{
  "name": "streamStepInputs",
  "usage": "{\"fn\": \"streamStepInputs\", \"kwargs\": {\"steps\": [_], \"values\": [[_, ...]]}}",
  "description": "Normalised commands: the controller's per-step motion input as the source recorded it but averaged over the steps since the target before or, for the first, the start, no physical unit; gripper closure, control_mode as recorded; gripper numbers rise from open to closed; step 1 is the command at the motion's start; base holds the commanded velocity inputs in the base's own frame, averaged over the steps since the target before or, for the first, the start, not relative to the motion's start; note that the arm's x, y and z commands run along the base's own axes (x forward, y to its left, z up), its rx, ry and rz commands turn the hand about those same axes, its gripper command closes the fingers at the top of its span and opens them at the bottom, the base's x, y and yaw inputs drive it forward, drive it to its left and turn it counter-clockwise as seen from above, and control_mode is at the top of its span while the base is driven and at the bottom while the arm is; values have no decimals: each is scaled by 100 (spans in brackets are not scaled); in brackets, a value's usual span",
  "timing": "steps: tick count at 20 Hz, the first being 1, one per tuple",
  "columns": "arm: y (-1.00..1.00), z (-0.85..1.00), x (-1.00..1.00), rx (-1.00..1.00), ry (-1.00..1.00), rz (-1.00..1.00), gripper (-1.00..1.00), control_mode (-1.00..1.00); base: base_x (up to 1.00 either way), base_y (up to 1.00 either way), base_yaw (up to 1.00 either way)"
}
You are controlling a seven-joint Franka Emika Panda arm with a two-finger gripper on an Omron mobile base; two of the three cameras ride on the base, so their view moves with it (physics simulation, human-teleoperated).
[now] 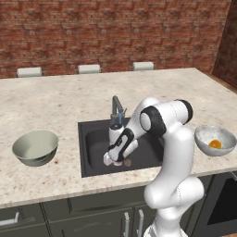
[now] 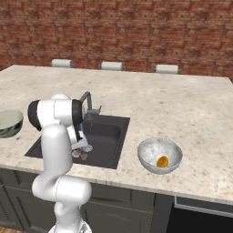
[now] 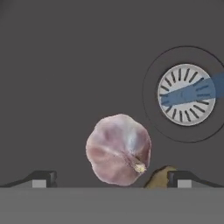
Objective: Pick the garlics from the sink and place them in one bowl. Place the orange in the other bowl. Then turn off the sink faucet.
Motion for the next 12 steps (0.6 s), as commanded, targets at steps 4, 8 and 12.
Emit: {"fn": "streamStepInputs", "kwargs": {"steps": [4,8,12], "values": [[0,-34,12,0,0,0,-100,-100,0,0,0],[0,-35,2,-1,0,0,-100,-100,0,0,0],[0,-35,5,0,0,0,-100,-100,0,0,0]]}}
